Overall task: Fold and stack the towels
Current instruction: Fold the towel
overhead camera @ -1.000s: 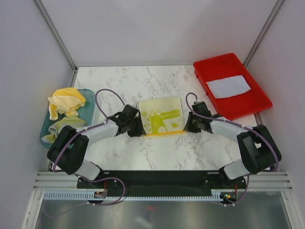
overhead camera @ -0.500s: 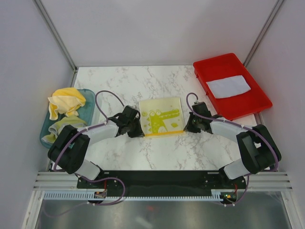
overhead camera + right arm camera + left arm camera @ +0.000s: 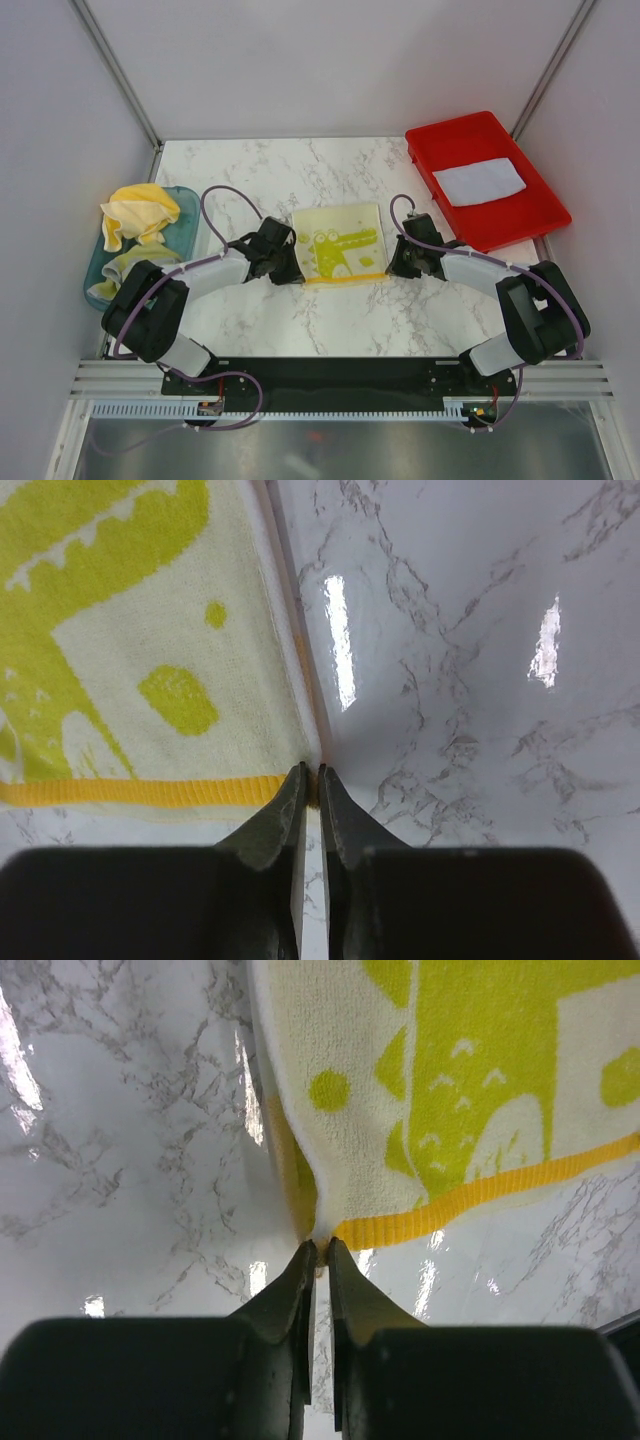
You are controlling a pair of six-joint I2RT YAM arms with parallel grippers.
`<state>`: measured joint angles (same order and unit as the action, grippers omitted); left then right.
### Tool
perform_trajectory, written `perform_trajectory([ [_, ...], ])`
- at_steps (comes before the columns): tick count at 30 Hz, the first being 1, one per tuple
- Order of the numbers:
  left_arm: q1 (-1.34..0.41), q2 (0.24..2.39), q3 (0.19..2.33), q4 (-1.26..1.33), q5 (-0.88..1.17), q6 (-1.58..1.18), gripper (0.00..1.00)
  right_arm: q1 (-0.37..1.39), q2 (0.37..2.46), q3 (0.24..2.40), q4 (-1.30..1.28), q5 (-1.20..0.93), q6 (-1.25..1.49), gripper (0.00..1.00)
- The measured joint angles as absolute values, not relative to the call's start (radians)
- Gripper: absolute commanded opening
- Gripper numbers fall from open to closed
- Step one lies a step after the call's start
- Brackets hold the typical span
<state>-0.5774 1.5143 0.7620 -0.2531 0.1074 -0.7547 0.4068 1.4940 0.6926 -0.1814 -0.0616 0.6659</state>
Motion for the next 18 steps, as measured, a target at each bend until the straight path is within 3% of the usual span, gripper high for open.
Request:
perform_trajectory([
  [1,-0.577,1.514,0.765,-0.255,0.107,-0.755,0.07,0.407,1.494,0.693,-0.181,-0.061,0.665,0.06],
  [3,-0.577,1.515,0.771,-0.258,0.107,-0.755,0.04,0.407,1.494,0.693,-0.181,-0.059,0.662,0.06],
  [8,-0.577,1.534,0.784,-0.262,0.108,-0.754,0.19,0.407,1.494,0.693,-0.182,-0.057,0.659,0.12],
  [10,-0.577,1.539,0.787,-0.264,0.108,-0.755,0.14,0.407,1.493,0.693,-0.182,-0.055,0.659,0.12],
  [12,-0.577,1.542,0.789,-0.268,0.108,-0.755,0.02,0.408,1.493,0.693,-0.183,-0.054,0.659,0.11],
  [18,-0.577,1.542,0.797,-0.284,0.107,-0.755,0.02,0.409,1.493,0.707,-0.206,-0.043,0.657,0.00],
])
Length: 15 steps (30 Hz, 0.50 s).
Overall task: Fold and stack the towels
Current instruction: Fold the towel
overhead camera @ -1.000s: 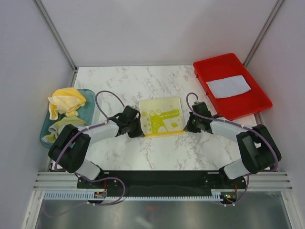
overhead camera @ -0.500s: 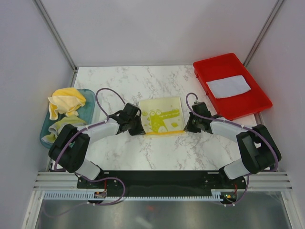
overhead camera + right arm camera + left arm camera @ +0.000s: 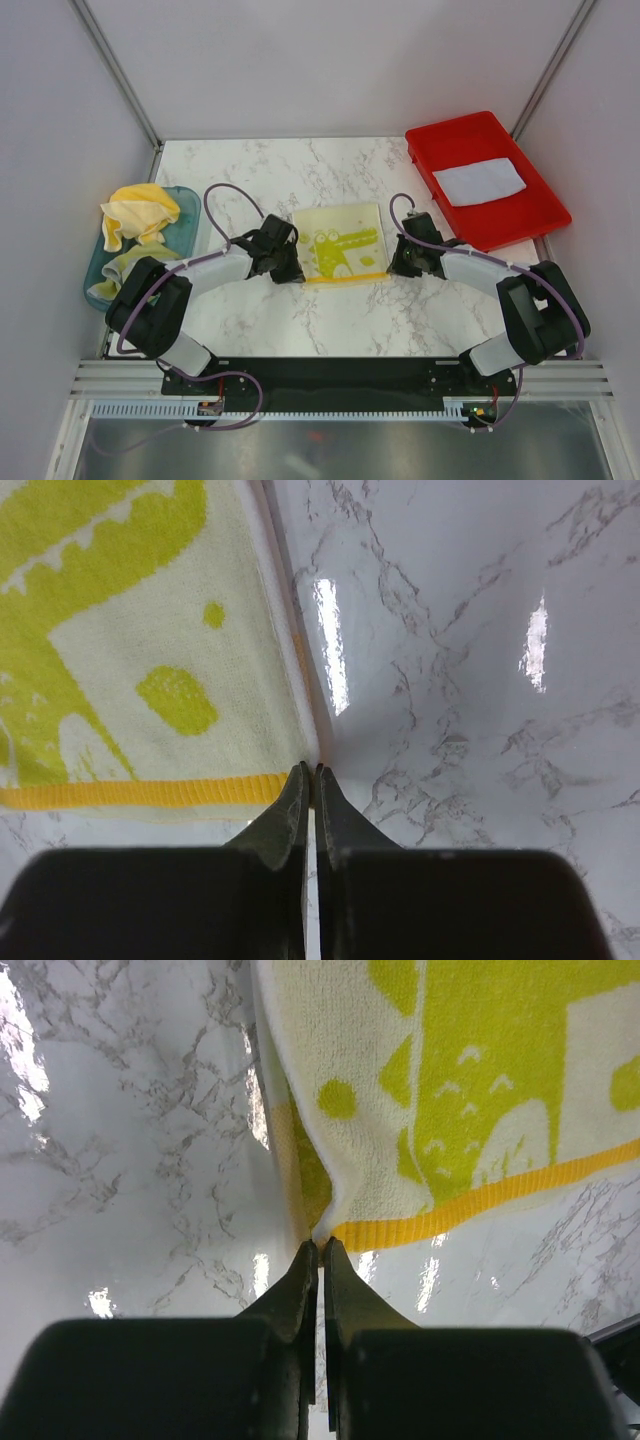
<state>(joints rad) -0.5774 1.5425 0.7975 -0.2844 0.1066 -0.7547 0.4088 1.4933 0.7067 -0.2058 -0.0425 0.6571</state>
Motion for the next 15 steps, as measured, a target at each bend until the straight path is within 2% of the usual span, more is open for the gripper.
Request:
perform_trajectory([
  [6,-0.577,1.542,0.820,-0.308,0.107,-0.755,0.02,0.409,1.489,0.722,-0.226,-0.028,0.653,0.00],
  [10,-0.577,1.542,0.830,-0.311,0.106,-0.755,0.02,0.409,1.489,0.740,-0.242,-0.028,0.645,0.23],
  [11,-0.577,1.542,0.831,-0.313,0.106,-0.755,0.02,0.409,1.489,0.744,-0.244,-0.027,0.643,0.24],
  [12,-0.577,1.542,0.832,-0.313,0.106,-0.755,0.02,0.409,1.489,0.746,-0.245,-0.026,0.639,0.24],
  [15,-0.577,1.542,0.833,-0.313,0.106,-0.755,0.02,0.409,1.489,0.749,-0.249,-0.025,0.630,0.02],
])
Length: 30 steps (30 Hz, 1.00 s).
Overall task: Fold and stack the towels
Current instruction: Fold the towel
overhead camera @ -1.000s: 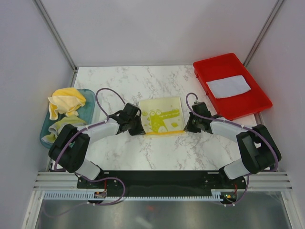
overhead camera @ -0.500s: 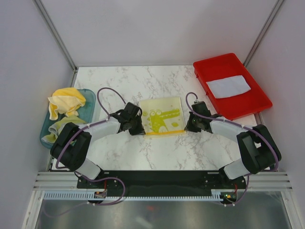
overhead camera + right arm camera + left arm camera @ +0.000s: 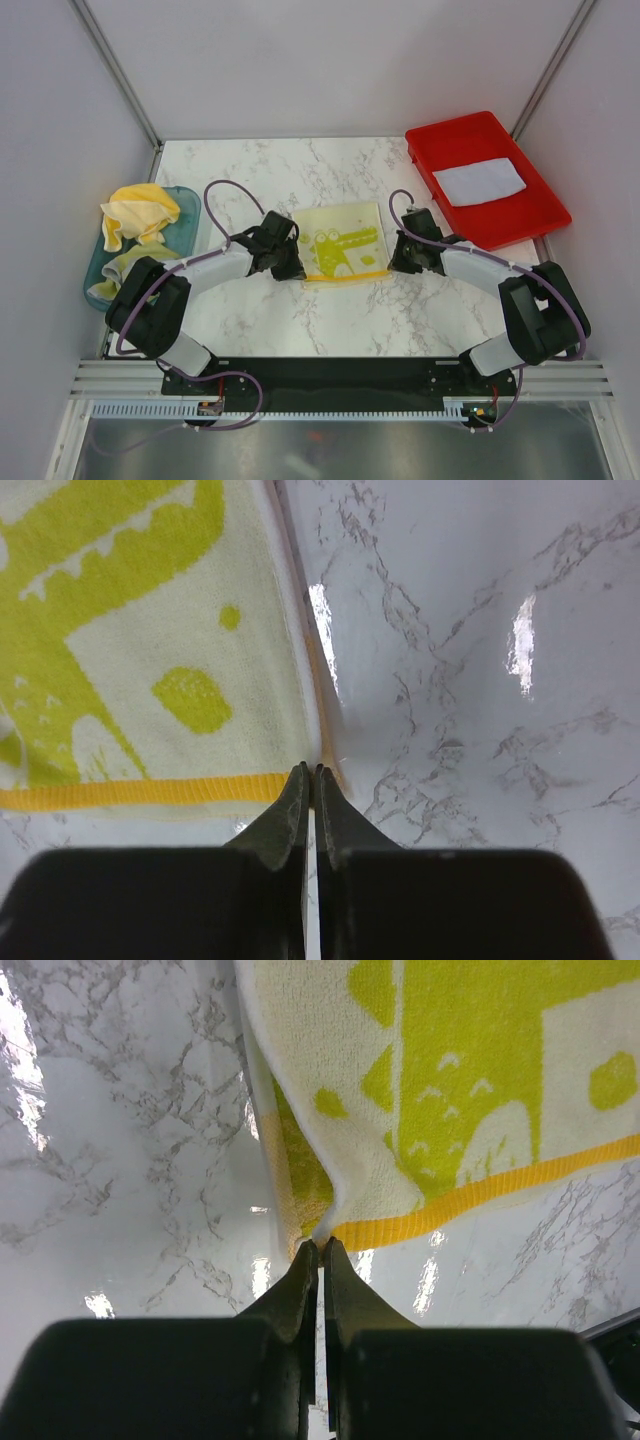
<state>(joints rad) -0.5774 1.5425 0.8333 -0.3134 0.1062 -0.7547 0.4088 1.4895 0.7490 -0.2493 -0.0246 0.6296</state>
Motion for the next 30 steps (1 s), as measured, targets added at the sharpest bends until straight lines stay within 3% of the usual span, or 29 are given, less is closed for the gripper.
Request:
perform_trajectory([
  [21,-0.585,1.438,0.857,-0.373,0.131,-0.755,0.02,0.409,1.414,0.775,-0.309,-0.052,0.607,0.00],
  [30,-0.598,1.476,0.720,-0.315,0.186,-0.766,0.02,0.412,1.415,0.677,-0.282,-0.048,0.598,0.00],
])
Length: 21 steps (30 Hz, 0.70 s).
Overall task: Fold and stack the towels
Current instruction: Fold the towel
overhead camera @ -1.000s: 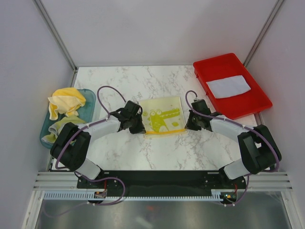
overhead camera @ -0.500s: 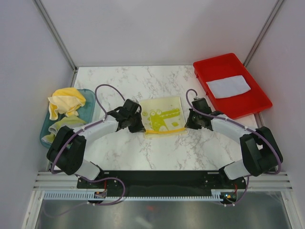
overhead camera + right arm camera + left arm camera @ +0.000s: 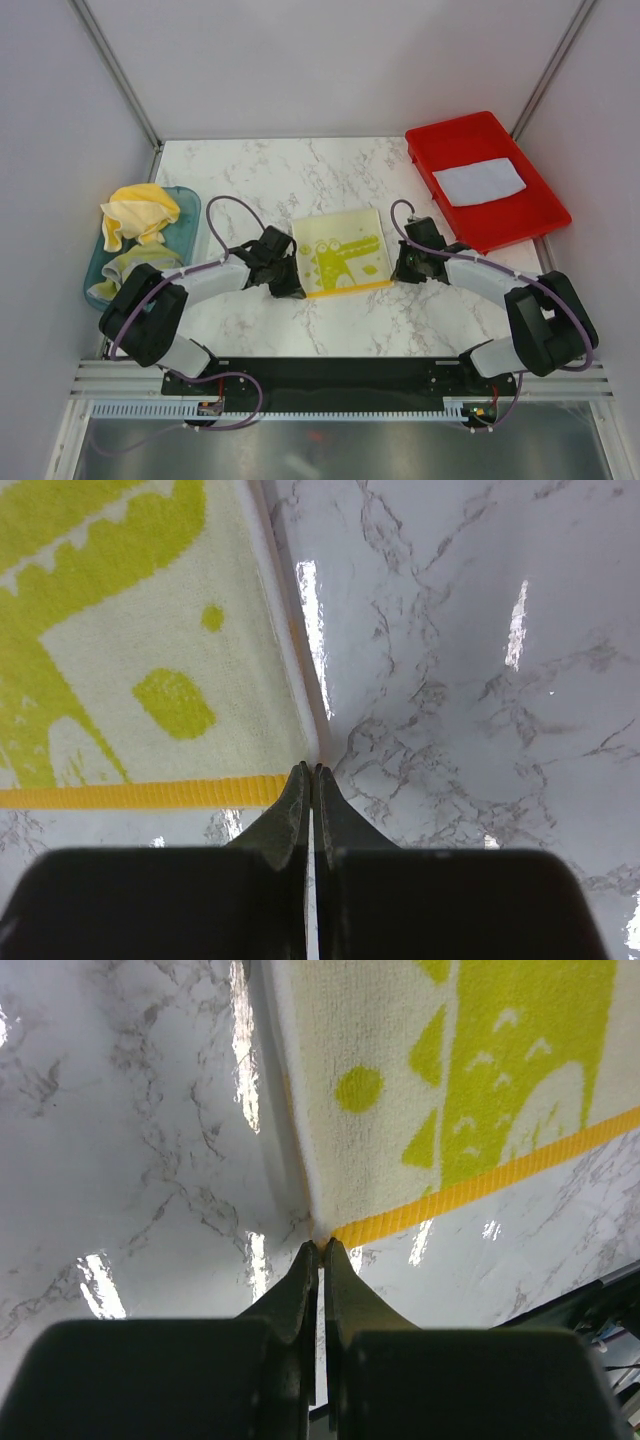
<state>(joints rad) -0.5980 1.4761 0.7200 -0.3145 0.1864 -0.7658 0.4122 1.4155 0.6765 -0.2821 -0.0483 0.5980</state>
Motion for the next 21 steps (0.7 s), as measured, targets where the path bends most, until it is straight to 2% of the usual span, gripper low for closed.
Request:
perform_trajectory([
  [12,-0.601,1.490,0.713,-0.286,0.194,-0.768,0.02,0.413,1.431,0.675,-0.256,-0.044,0.594,0.00],
  [21,-0.602,1.359,0.764,-0.338,0.194,-0.768,0.02,0.410,1.381,0.785,-0.350,-0.019,0.553,0.00],
])
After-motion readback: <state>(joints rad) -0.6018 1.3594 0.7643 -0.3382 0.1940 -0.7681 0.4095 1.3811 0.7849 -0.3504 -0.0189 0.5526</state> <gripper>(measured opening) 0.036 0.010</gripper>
